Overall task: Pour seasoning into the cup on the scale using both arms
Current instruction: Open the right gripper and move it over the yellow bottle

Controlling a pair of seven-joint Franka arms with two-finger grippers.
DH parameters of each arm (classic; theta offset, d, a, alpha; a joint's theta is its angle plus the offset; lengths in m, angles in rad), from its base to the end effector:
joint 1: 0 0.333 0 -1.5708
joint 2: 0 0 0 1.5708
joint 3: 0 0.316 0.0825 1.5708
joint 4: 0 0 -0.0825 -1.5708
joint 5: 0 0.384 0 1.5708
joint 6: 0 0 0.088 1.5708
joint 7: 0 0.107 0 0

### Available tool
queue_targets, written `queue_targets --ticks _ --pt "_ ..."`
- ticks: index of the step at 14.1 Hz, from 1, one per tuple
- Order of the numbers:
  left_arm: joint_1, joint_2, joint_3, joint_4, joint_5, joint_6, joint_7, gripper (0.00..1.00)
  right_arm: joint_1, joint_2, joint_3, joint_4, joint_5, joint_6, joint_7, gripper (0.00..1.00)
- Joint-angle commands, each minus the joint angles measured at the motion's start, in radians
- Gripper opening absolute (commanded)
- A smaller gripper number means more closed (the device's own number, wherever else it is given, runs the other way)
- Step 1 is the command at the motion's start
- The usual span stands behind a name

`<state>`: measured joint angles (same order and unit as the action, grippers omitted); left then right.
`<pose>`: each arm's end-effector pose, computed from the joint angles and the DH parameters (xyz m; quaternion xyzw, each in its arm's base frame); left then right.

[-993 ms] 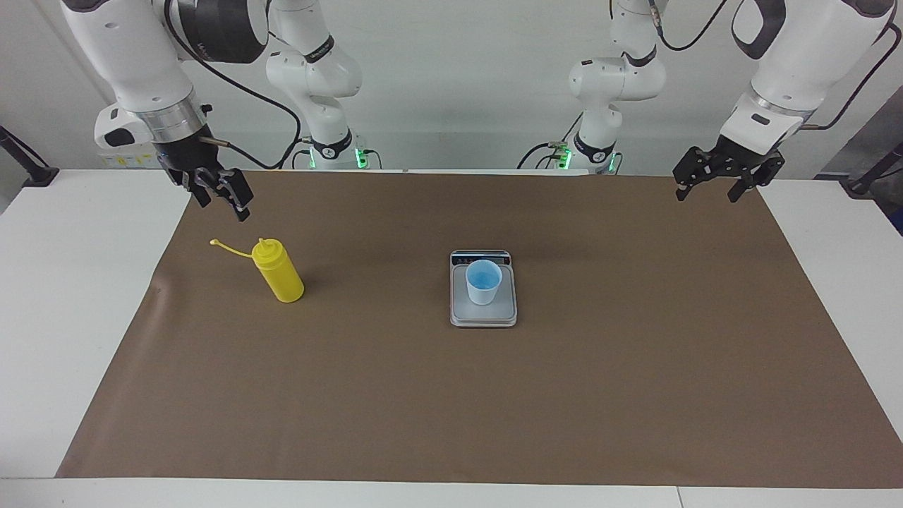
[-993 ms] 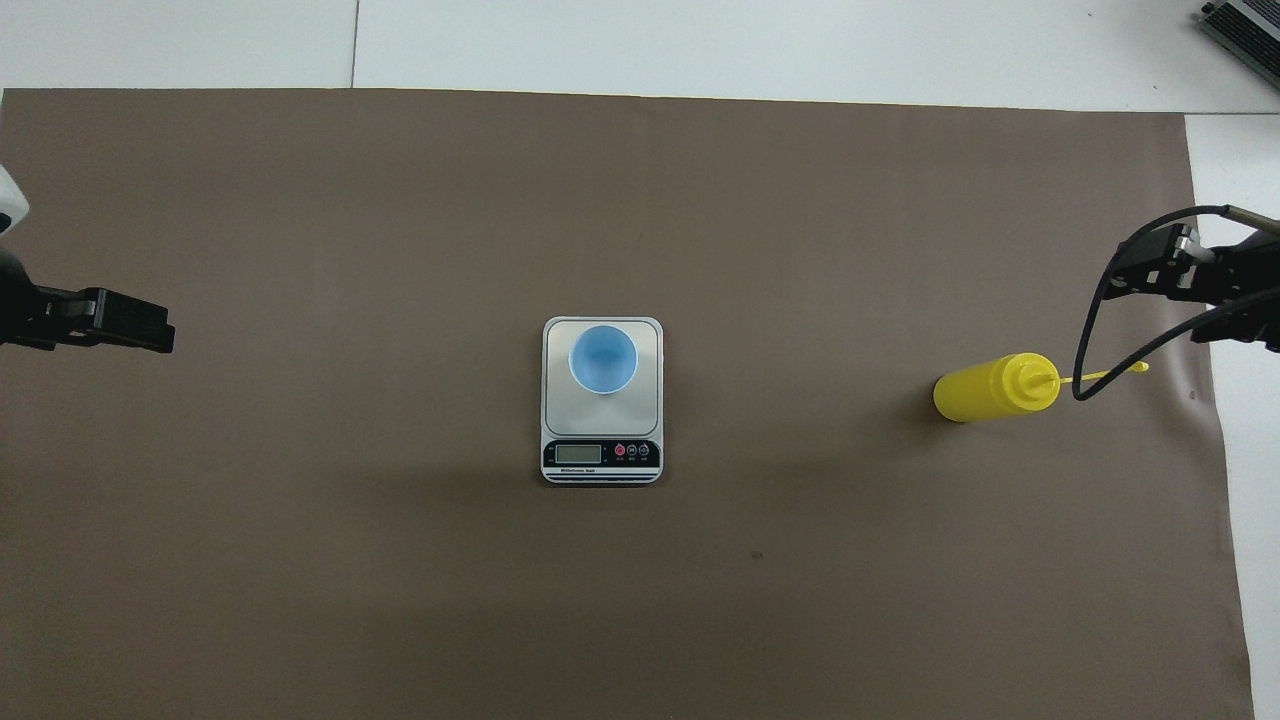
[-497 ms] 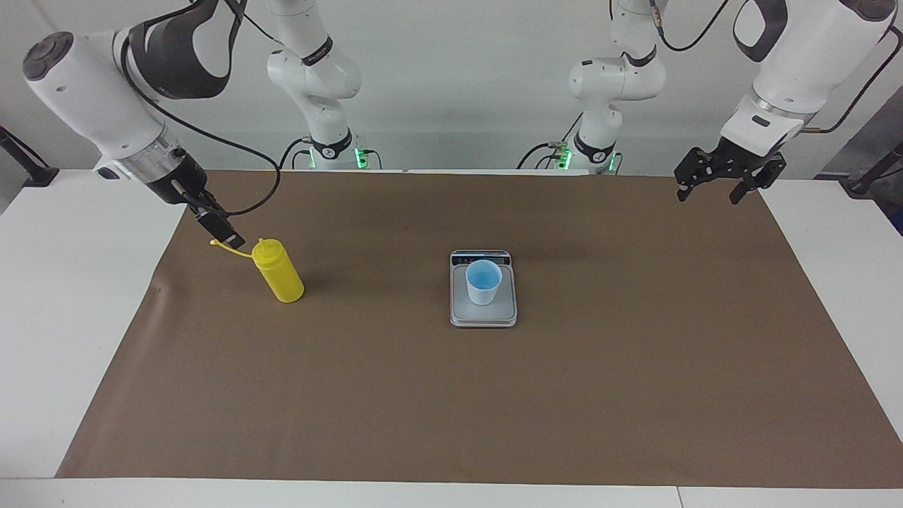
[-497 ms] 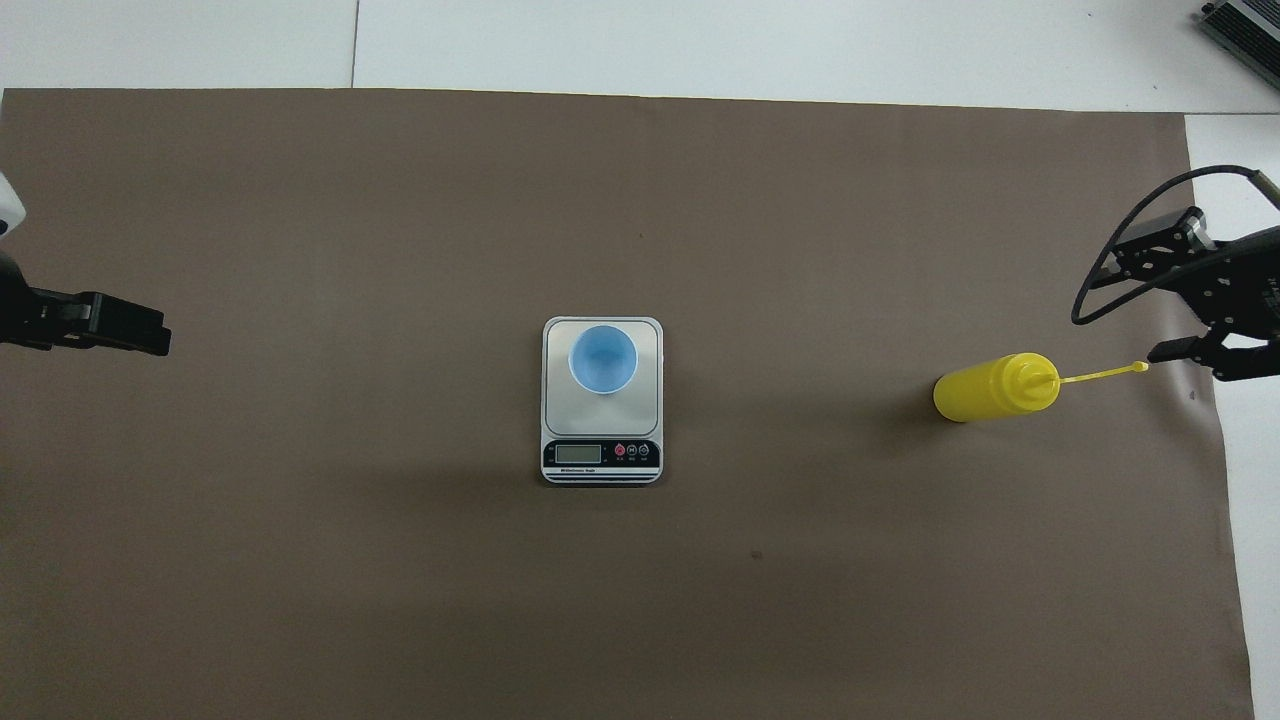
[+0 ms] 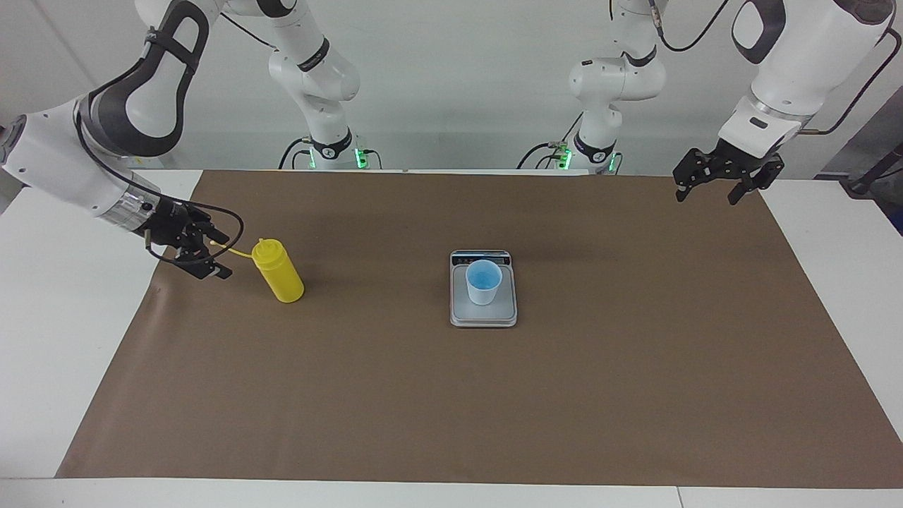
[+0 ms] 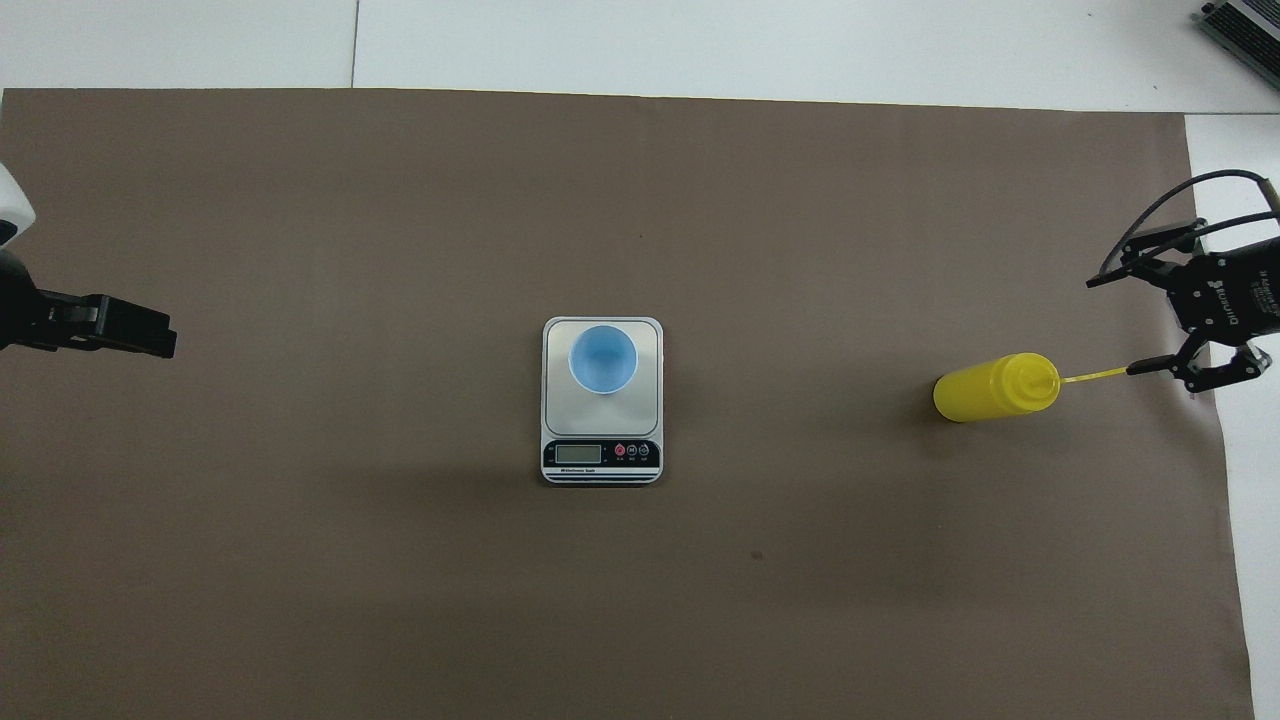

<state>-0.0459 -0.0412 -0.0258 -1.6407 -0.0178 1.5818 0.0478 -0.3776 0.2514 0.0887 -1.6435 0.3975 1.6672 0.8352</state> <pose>0.5402 -0.0410 0.6150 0.9982 -0.0595 -0.0090 0.0083 0.5969 -0.1425 0.4590 -0.8003 0.5528 0.1620 0.1665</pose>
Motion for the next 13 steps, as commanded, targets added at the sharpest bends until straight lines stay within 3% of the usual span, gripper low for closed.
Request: queue_targets --ticks 1,10,13 --pt "0.008 -0.031 -0.003 -0.042 0.015 0.021 0.014 1.00 -0.014 0.029 -0.004 0.042 0.032 -0.043 0.031 1.00" --pt "0.008 -0.039 -0.003 -0.054 0.015 0.029 0.015 1.00 -0.015 0.029 -0.049 0.037 0.115 -0.193 0.180 1.00" --pt "0.008 -0.039 -0.003 -0.054 0.015 0.027 0.017 1.00 -0.014 0.025 -0.053 0.016 0.104 -0.126 0.176 1.00"
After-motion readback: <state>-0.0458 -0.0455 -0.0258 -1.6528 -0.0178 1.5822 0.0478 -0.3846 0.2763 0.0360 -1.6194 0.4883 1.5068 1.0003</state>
